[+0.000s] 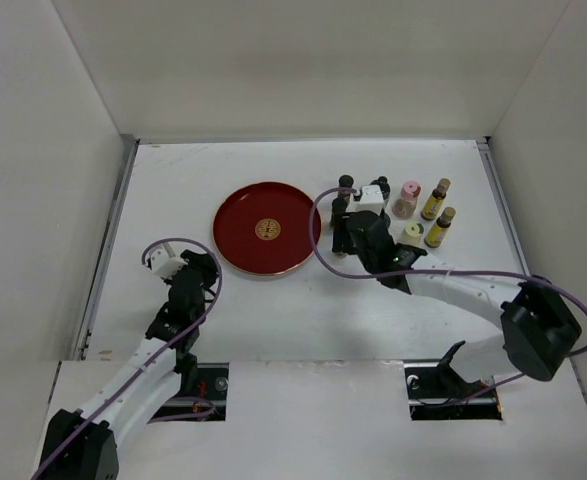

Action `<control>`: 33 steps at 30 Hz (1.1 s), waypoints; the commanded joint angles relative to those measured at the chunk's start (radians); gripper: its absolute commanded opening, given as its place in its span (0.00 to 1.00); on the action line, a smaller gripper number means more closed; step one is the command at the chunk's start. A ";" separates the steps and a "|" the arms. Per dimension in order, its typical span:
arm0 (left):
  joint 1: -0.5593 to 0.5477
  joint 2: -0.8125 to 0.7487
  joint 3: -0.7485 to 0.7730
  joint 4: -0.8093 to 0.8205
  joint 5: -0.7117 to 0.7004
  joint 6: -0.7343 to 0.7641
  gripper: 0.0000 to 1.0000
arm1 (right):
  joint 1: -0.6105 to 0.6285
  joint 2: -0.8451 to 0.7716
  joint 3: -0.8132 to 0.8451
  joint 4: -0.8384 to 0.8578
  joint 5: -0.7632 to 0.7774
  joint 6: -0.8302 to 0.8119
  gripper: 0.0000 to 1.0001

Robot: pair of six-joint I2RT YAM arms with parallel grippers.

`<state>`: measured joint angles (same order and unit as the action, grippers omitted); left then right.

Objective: Organize the condiment bottles

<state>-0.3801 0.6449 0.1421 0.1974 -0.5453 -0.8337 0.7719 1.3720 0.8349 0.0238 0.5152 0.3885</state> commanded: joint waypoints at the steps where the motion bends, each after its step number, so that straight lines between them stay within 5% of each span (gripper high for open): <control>1: 0.043 0.010 -0.038 0.072 0.067 -0.088 0.43 | -0.021 0.041 0.067 -0.007 -0.003 -0.002 0.71; 12: 0.070 0.159 -0.073 0.246 0.183 -0.136 0.54 | -0.044 0.176 0.144 0.001 -0.012 -0.010 0.68; 25: 0.089 0.111 -0.111 0.249 0.194 -0.166 0.56 | -0.035 0.092 0.167 -0.018 -0.006 -0.019 0.37; 29: 0.086 0.118 -0.119 0.255 0.188 -0.183 0.55 | -0.006 0.082 0.266 -0.015 -0.041 -0.027 0.36; 33: 0.086 0.121 -0.122 0.257 0.185 -0.194 0.50 | 0.023 0.243 0.467 -0.004 -0.122 -0.030 0.35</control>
<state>-0.2966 0.7731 0.0582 0.4049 -0.3546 -1.0061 0.7666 1.5372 1.1557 -0.0494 0.4557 0.3702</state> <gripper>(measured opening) 0.510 0.523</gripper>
